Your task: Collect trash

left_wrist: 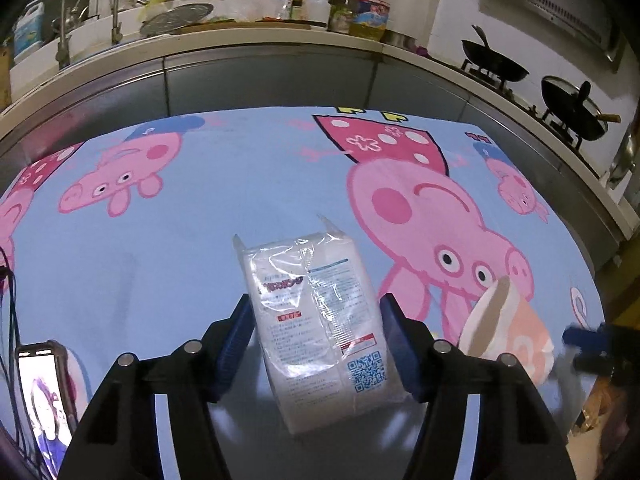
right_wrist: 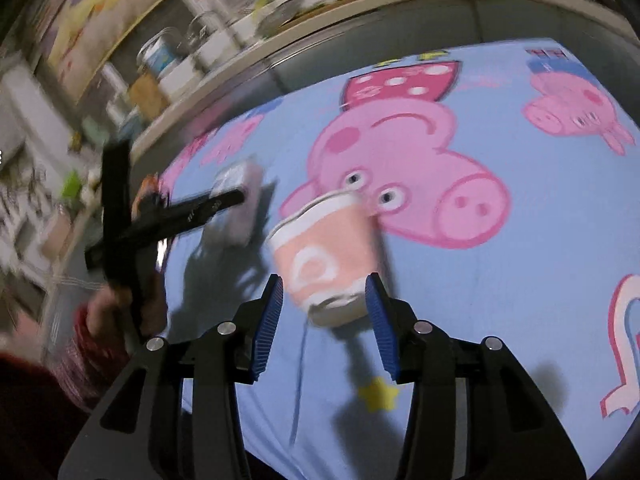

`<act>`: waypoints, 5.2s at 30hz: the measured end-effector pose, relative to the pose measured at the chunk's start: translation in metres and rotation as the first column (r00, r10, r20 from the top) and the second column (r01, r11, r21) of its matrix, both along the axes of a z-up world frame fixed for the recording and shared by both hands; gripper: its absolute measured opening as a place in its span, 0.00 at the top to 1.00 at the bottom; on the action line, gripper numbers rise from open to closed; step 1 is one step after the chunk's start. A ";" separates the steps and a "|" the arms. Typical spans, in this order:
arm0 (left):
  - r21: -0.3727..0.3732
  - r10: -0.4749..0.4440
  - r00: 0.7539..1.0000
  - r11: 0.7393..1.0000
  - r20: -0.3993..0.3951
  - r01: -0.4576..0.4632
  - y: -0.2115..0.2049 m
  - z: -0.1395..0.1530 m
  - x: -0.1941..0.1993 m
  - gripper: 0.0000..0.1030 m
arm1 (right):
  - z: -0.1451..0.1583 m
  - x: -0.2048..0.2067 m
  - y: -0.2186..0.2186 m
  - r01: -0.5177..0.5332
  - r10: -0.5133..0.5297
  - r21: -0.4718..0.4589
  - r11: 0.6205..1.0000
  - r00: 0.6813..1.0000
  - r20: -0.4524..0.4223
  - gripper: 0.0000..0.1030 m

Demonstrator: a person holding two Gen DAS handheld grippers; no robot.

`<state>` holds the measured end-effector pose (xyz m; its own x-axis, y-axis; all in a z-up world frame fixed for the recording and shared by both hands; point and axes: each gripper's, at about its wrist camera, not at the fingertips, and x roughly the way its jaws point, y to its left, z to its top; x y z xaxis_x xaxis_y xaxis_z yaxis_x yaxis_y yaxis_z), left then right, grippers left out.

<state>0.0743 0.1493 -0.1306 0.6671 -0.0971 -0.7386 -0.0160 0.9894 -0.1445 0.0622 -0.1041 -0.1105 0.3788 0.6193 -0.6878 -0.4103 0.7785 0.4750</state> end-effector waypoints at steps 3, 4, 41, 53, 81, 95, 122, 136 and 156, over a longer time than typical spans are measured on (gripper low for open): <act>-0.011 0.001 1.000 1.000 -0.002 -0.001 0.004 0.000 0.000 0.38 | -0.002 0.021 -0.019 0.057 -0.055 0.050 0.997 0.998 -0.031 0.58; -0.014 -0.003 1.000 1.000 0.000 0.003 0.004 0.001 -0.001 0.38 | -0.003 0.028 -0.020 0.061 -0.059 0.050 0.997 0.998 -0.036 0.58; -0.004 -0.460 0.885 0.887 0.073 0.462 -0.204 0.058 0.052 0.38 | 0.008 -0.012 -0.160 0.552 -0.542 0.012 0.834 0.814 0.208 0.75; -0.107 -0.702 0.705 0.696 0.103 0.710 -0.408 0.081 0.142 0.38 | 0.016 0.020 -0.338 0.807 -0.775 0.038 0.589 0.551 0.310 0.74; -0.012 -0.642 0.740 0.754 0.200 0.657 -0.444 0.096 0.136 0.09 | 0.040 -0.018 -0.341 0.850 -0.841 0.144 0.507 0.451 0.300 0.36; 0.098 -0.551 0.747 0.824 0.373 0.559 -0.335 0.153 0.044 0.04 | 0.075 -0.090 -0.237 0.804 -0.806 0.161 0.572 0.514 0.295 0.26; 0.126 -0.406 0.817 0.912 0.409 0.390 -0.240 0.162 -0.007 0.04 | 0.111 -0.109 -0.149 0.762 -0.775 0.190 0.620 0.556 0.301 0.06; 0.102 -0.398 0.851 0.916 0.342 0.387 -0.238 0.149 -0.010 0.03 | 0.091 -0.117 -0.152 0.820 -0.819 0.127 0.558 0.518 0.248 0.06; 0.181 -0.361 0.888 0.930 0.286 0.319 -0.238 0.149 -0.016 0.04 | 0.060 -0.132 -0.158 0.882 -0.900 0.184 0.433 0.414 0.136 0.06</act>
